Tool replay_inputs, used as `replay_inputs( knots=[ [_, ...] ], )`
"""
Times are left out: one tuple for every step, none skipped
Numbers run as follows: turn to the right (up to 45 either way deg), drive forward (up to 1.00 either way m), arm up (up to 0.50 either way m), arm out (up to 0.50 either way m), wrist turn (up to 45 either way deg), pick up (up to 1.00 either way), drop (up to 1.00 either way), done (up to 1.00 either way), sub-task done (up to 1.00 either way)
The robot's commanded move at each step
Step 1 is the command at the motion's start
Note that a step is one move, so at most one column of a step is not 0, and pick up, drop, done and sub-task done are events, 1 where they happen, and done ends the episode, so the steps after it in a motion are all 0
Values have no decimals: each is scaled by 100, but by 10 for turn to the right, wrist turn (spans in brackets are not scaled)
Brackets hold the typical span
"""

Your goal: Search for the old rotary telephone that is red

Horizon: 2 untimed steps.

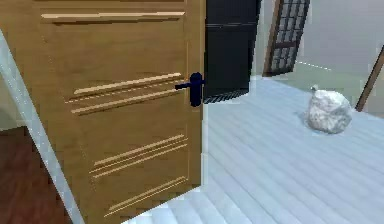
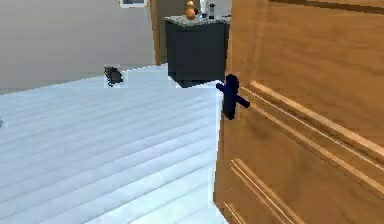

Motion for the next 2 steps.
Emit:
replay_inputs(
  knots=[
    [-450, 0, 0, 0, 0, 0, 0, 0, 0],
    [-450, 0, 0, 0, 0, 0, 0, 0, 0]
  ],
)
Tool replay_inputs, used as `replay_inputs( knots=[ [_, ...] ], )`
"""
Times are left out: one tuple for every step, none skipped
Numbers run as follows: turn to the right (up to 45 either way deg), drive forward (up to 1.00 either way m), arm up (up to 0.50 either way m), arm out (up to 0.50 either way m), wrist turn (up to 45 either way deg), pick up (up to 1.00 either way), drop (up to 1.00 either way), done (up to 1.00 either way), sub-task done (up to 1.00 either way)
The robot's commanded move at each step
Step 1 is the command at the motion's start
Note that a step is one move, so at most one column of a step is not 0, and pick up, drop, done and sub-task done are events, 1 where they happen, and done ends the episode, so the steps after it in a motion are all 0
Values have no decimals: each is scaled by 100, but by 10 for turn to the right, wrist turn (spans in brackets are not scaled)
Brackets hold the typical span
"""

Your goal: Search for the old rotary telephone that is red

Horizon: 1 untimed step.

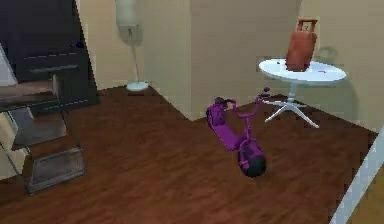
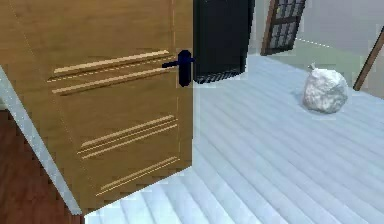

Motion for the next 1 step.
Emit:
replay_inputs(
  knots=[
    [-180, 0, 0, 0, 0, 0, 0, 0, 0]
  ],
)
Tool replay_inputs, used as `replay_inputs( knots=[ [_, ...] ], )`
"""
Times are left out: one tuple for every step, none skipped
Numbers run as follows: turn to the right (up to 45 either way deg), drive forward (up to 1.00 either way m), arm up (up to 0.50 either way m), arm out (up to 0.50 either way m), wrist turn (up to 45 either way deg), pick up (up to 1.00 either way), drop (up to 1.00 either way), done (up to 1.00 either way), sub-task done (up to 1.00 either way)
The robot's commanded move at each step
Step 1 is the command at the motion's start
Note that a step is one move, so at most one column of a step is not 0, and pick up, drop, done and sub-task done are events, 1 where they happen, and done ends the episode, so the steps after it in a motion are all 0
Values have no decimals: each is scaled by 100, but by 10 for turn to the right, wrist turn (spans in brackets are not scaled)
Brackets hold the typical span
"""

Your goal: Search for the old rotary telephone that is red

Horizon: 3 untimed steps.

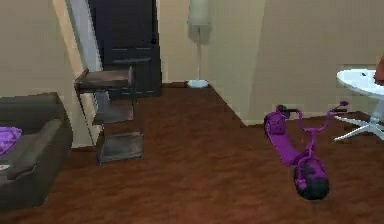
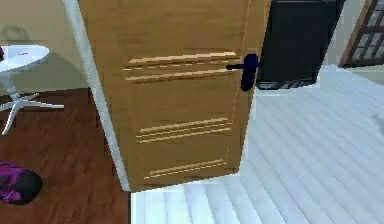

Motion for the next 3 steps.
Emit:
replay_inputs(
  knots=[
    [0, 100, 0, 0, 0, 0, 0, 0, 0],
    [-30, 0, 0, 0, 0, 0, 0, 0, 0],
    [0, 50, 0, 0, 0, 0, 0, 0, 0]
  ],
)
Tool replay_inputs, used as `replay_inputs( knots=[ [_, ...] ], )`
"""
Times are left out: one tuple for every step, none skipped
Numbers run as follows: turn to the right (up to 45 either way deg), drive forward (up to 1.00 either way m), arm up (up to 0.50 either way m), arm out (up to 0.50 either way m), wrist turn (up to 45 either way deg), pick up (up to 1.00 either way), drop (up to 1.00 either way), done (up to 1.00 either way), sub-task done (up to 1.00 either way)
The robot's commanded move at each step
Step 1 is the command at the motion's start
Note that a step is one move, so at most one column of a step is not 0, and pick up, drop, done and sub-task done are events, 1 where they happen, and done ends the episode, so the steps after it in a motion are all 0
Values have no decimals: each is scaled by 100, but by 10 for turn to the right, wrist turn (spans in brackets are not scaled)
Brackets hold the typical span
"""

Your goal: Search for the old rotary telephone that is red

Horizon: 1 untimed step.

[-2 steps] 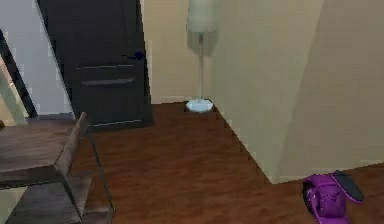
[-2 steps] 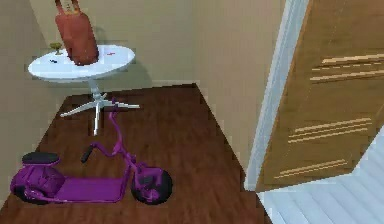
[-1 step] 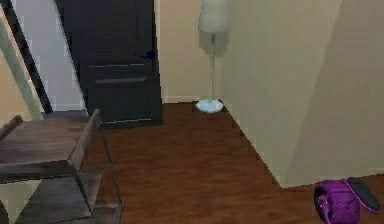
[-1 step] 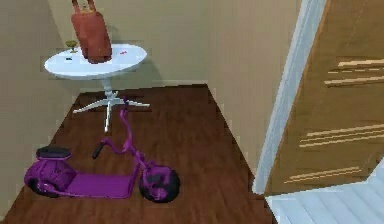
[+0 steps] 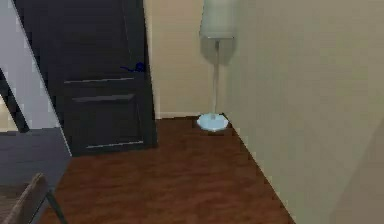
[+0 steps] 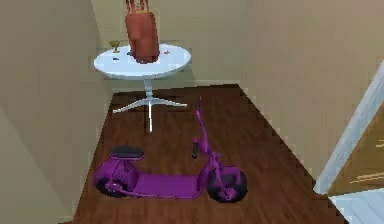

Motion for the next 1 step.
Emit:
replay_inputs(
  knots=[
    [-120, 0, 0, 0, 0, 0, 0, 0, 0]
  ],
)
